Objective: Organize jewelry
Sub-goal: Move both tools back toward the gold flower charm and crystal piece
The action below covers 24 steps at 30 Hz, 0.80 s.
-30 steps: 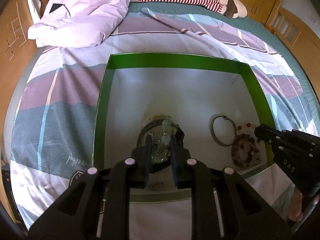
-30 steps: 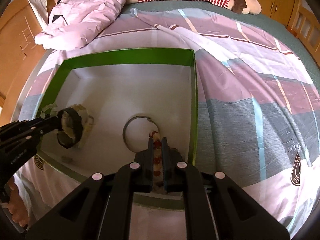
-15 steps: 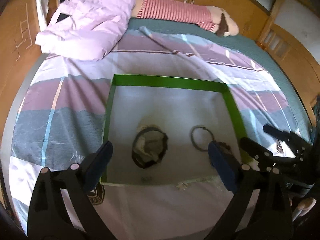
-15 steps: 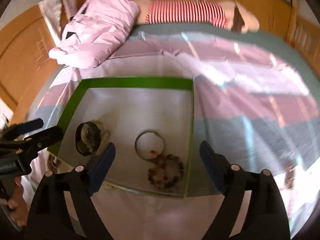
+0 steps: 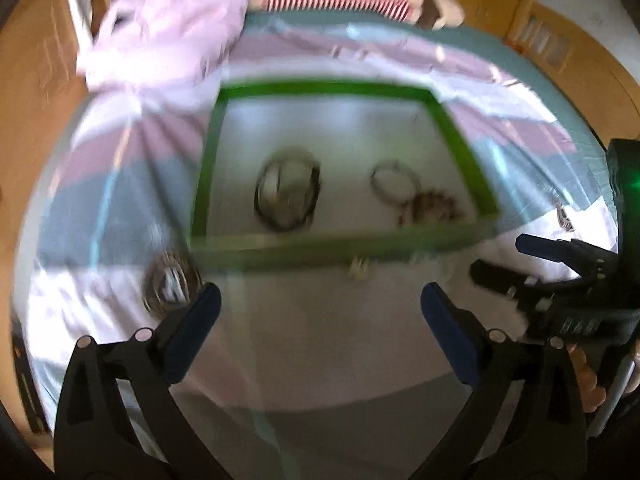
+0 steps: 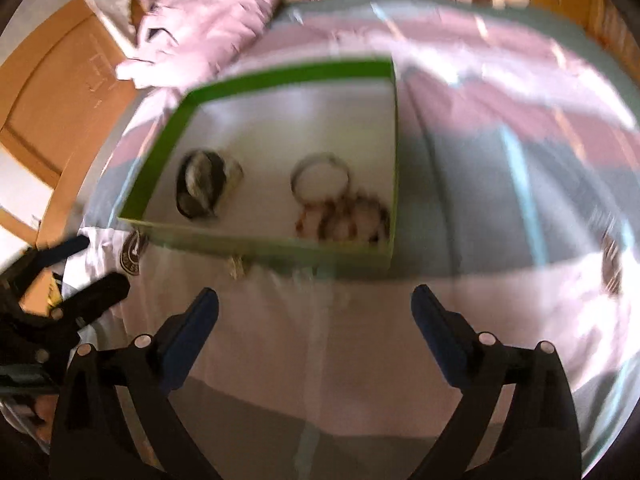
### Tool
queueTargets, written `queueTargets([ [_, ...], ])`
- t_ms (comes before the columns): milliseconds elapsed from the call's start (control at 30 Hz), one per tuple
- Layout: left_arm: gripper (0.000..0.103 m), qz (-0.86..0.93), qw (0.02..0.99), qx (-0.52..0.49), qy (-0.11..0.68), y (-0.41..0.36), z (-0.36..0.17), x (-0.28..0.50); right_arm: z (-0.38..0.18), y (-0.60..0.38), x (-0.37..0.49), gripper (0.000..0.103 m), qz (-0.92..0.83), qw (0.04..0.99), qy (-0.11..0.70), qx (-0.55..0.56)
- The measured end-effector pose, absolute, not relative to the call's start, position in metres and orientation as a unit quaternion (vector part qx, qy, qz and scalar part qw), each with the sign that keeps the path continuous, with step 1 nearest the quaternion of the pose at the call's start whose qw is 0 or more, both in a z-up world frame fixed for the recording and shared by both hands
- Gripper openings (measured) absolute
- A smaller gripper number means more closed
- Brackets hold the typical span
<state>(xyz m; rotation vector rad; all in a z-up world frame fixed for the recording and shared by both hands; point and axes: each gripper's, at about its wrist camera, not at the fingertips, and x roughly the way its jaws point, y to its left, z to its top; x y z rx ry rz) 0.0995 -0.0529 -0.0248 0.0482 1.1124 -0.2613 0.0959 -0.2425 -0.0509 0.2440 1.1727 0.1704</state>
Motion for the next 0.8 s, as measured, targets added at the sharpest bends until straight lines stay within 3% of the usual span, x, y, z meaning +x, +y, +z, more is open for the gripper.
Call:
queueTargets([
  [167,0.099,-0.155,0.805,-0.025,0.572,-0.051,-0.057,0.115,-0.077,-0.250,0.103,0.092,0.083,0.790,0.579,0.184],
  [233,0.086,-0.162,0.801,-0.020,0.576,-0.057,-0.062,0.119,-0.079,-0.245,0.105,0.083,0.081,0.793,0.582,0.164],
  [400,0.073,-0.164,0.799,0.023,0.579,-0.078,-0.077,0.126,-0.094,-0.240,0.115,0.065,0.079,0.786,0.597,0.141],
  [467,0.062,-0.168,0.794,0.015,0.585,-0.081,-0.085,0.134,-0.101,-0.238,0.121,0.058,0.077,0.781,0.603,0.143],
  [500,0.054,-0.176,0.789,0.004,0.589,-0.082,-0.090,0.138,-0.105,-0.237,0.124,0.056,0.072,0.781,0.606,0.137],
  [533,0.053,-0.179,0.787,0.001,0.590,-0.082,-0.092,0.141,-0.107,-0.236,0.126,0.055,0.069,0.782,0.605,0.132],
  [800,0.049,-0.149,0.795,0.021,0.587,-0.093,-0.113,0.151,-0.110,-0.236,0.129,0.054,0.063,0.791,0.596,0.122],
])
